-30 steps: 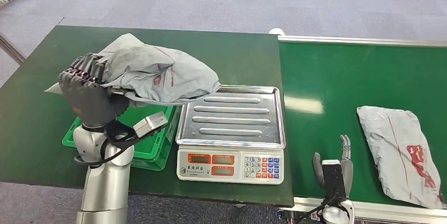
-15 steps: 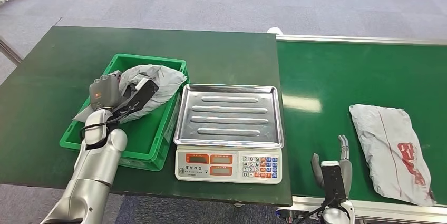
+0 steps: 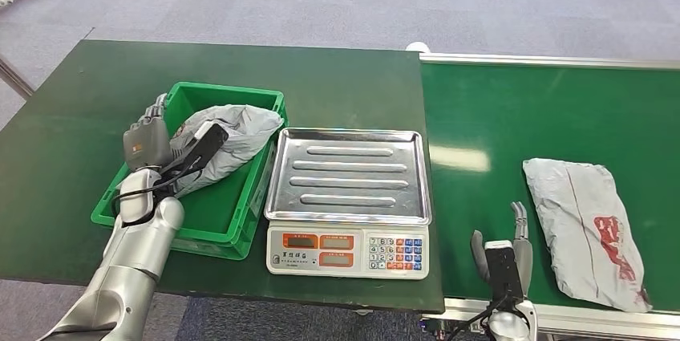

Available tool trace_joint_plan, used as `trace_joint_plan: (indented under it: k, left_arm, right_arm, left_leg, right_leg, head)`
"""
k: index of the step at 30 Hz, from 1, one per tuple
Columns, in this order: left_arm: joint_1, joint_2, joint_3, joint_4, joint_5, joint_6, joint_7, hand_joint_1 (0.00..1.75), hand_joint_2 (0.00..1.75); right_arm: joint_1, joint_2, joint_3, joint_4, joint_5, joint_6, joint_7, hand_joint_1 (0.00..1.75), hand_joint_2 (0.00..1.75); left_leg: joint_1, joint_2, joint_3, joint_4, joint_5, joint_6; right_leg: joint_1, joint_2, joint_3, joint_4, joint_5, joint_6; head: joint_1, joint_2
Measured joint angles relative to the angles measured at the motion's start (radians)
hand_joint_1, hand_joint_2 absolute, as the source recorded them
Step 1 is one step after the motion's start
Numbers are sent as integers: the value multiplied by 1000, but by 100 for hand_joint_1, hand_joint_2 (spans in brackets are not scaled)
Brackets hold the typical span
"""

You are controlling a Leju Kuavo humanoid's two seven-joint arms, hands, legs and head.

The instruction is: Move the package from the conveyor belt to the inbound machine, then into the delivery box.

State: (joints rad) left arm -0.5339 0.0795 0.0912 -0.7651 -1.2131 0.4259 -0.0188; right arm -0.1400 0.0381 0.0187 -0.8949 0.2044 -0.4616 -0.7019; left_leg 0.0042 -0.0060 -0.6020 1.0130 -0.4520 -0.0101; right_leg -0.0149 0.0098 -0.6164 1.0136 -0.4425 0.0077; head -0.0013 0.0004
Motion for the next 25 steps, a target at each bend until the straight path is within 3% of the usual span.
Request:
trace_joint_plan:
  k: [9,15,21,25]
  left_arm:
    - [7,-14,-1,-58,114,52,-129,0,0]
    - [56,-36,-20,-207,194,89,-192,0,0]
    - [126,-58,-53,-390,204,118,-211,0,0]
    - [157,-64,-70,-462,153,83,-162,0,0]
  right_arm:
    - [-9,0,0,4,-7,-2,0,0,175]
    - [0,0,0,4,-13,-11,0,0,175]
    - [13,0,0,-1,-16,-17,0,0,175]
    - [18,0,0,-2,-16,-17,0,0,175]
  left_leg:
    - [0,0,0,0,0,0]
    - [0,0,0,0,0,0]
    - [0,0,0,0,-1,0]
    - [0,0,0,0,-1,0]
  right_leg:
    - [0,0,0,0,0,0]
    - [0,0,0,0,0,0]
    - [0,0,0,0,0,0]
    - [0,0,0,0,0,0]
  head:
    - [0,0]
    - [0,0]
    - [0,0]
    - [0,0]
